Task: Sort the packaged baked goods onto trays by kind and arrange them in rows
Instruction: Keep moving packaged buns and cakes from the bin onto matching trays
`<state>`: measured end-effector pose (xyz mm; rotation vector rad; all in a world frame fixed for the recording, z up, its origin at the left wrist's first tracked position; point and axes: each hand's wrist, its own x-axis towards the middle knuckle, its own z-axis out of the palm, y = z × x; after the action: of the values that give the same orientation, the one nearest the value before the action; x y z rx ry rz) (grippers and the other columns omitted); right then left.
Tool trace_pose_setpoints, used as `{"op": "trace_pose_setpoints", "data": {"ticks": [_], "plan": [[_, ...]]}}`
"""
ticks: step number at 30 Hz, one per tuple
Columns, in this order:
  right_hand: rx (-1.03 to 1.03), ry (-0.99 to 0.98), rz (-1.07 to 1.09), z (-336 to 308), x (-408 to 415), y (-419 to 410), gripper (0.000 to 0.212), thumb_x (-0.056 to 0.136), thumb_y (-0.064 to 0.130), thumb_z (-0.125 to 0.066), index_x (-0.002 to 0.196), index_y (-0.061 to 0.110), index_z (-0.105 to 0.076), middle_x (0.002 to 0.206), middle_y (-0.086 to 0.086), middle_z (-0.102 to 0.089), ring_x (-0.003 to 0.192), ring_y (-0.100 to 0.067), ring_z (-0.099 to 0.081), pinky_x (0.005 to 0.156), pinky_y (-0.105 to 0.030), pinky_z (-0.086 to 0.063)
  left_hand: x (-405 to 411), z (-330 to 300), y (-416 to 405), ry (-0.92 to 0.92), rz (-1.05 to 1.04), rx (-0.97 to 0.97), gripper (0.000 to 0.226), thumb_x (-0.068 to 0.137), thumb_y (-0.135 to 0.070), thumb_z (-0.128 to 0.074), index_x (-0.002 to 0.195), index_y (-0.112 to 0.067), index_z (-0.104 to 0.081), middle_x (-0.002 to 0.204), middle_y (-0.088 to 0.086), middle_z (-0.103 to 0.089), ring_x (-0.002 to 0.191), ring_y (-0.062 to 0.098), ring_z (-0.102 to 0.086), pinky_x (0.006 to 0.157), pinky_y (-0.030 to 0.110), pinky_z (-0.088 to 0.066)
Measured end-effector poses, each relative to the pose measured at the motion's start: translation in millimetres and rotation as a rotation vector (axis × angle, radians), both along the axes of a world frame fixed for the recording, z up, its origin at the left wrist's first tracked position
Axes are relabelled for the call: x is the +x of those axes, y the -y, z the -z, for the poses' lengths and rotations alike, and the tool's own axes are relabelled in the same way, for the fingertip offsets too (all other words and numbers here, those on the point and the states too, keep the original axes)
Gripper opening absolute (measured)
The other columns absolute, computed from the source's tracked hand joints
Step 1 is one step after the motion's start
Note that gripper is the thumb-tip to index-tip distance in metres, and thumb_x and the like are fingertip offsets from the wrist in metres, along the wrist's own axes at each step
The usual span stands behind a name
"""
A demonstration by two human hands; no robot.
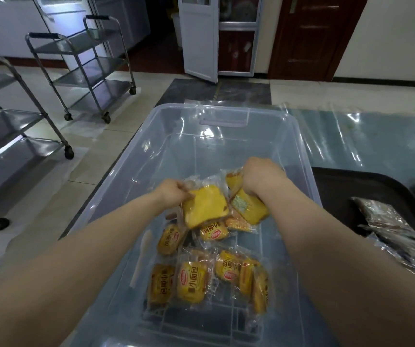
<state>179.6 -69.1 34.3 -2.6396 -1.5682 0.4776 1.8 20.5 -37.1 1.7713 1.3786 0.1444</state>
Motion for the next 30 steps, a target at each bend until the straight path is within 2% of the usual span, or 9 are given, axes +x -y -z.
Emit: {"op": "trace_pose_setpoints", "data": {"ticks": [4, 7, 10, 14, 21, 23, 26, 28, 30], "plan": [[-0.01, 0.002, 0.003, 0.6, 0.4, 0.1, 0.013, 0.087, 0.003, -0.046, 0.093, 0.009, -0.055, 0.1, -0.013, -0.058, 0.081, -0.028, -0.049, 0.068, -0.032, -0.04, -1.5, 17.4, -0.2, -0.088, 0.094, -0.054, 0.01, 0.088, -0.021, -0.065, 0.087, -0.013, -0.06, 0.081, 0.001, -0.056, 0.075, 0.014, -0.053, 0.056, 0.021, -0.038], [-0.016, 0.0, 0.019, 1.2, 2.7, -1.7, 0.009, 0.086, 0.002, -0.046, 0.082, 0.01, -0.048, 0.087, -0.009, -0.049, 0.077, -0.027, -0.046, 0.068, -0.033, -0.041, 3.6, 30.1, -2.9, -0.102, 0.08, -0.08, 0.015, 0.086, -0.018, -0.068, 0.076, -0.016, -0.057, 0.075, 0.0, -0.055, 0.066, 0.01, -0.051, 0.048, 0.017, -0.038], [-0.015, 0.005, 0.015, 1.8, 2.2, -2.7, 0.013, 0.086, 0.003, -0.047, 0.093, 0.011, -0.055, 0.098, -0.012, -0.057, 0.079, -0.028, -0.046, 0.068, -0.033, -0.041, 12.0, 41.0, -3.2, -0.168, 0.046, -0.014, 0.009, 0.084, -0.019, -0.07, 0.089, -0.013, -0.066, 0.091, 0.005, -0.063, 0.078, 0.016, -0.057, 0.063, 0.021, -0.045], [-0.012, 0.002, 0.023, 2.3, 2.6, -4.7, 0.024, 0.085, 0.001, -0.046, 0.104, 0.007, -0.059, 0.113, -0.014, -0.06, 0.085, -0.029, -0.051, 0.068, -0.033, -0.04, 16.3, 36.2, -7.3, -0.361, 0.066, 0.25, 0.02, 0.089, -0.023, -0.062, 0.1, -0.009, -0.07, 0.103, 0.012, -0.068, 0.096, 0.028, -0.063, 0.08, 0.033, -0.047], [0.112, -0.033, 0.069, -3.1, 1.6, 1.2, 0.018, 0.085, 0.0, -0.047, 0.095, 0.009, -0.058, 0.112, -0.014, -0.061, 0.096, -0.032, -0.058, 0.067, -0.031, -0.04, 12.6, -5.3, -6.7, -0.447, 0.152, 0.492, 0.008, 0.088, -0.014, -0.059, 0.085, -0.007, -0.062, 0.098, 0.017, -0.066, 0.09, 0.034, -0.061, 0.071, 0.037, -0.046], [0.18, -0.046, 0.09, -6.4, 1.8, 4.7, 0.023, 0.085, 0.0, -0.047, 0.103, 0.006, -0.059, 0.113, -0.015, -0.06, 0.102, -0.034, -0.058, 0.069, -0.031, -0.04, 12.7, -28.1, -3.6, -0.417, 0.162, 0.585, 0.007, 0.087, -0.009, -0.055, 0.081, -0.008, -0.056, 0.092, 0.015, -0.063, 0.08, 0.032, -0.057, 0.065, 0.036, -0.042], [0.303, -0.114, 0.092, -13.1, 4.4, 13.8, 0.021, 0.083, -0.001, -0.051, 0.099, 0.01, -0.057, 0.099, -0.011, -0.059, 0.091, -0.03, -0.058, 0.065, -0.027, -0.038, 3.0, -71.6, 3.5, -0.289, 0.101, 0.701, 0.018, 0.087, -0.017, -0.06, 0.073, -0.012, -0.05, 0.077, 0.007, -0.054, 0.08, 0.032, -0.057, 0.061, 0.034, -0.037], [0.437, -0.235, 0.086, -19.5, 11.4, 21.0, 0.016, 0.083, 0.004, -0.059, 0.092, 0.016, -0.053, 0.084, -0.001, -0.055, 0.082, -0.023, -0.056, 0.057, -0.024, -0.035, -11.1, -97.1, 9.5, -0.154, 0.003, 0.742, 0.018, 0.085, -0.024, -0.066, 0.073, -0.012, -0.06, 0.072, 0.006, -0.057, 0.077, 0.028, -0.059, 0.058, 0.032, -0.036], [0.598, -0.358, 0.082, -30.4, 17.9, 32.9, 0.02, 0.083, 0.014, -0.066, 0.095, 0.022, -0.052, 0.079, 0.009, -0.051, 0.074, -0.012, -0.051, 0.052, -0.022, -0.031, -23.8, -117.2, 19.0, -0.04, -0.076, 0.781, 0.019, 0.083, -0.029, -0.07, 0.088, -0.011, -0.072, 0.082, 0.008, -0.067, 0.079, 0.023, -0.061, 0.065, 0.03, -0.042]]}}
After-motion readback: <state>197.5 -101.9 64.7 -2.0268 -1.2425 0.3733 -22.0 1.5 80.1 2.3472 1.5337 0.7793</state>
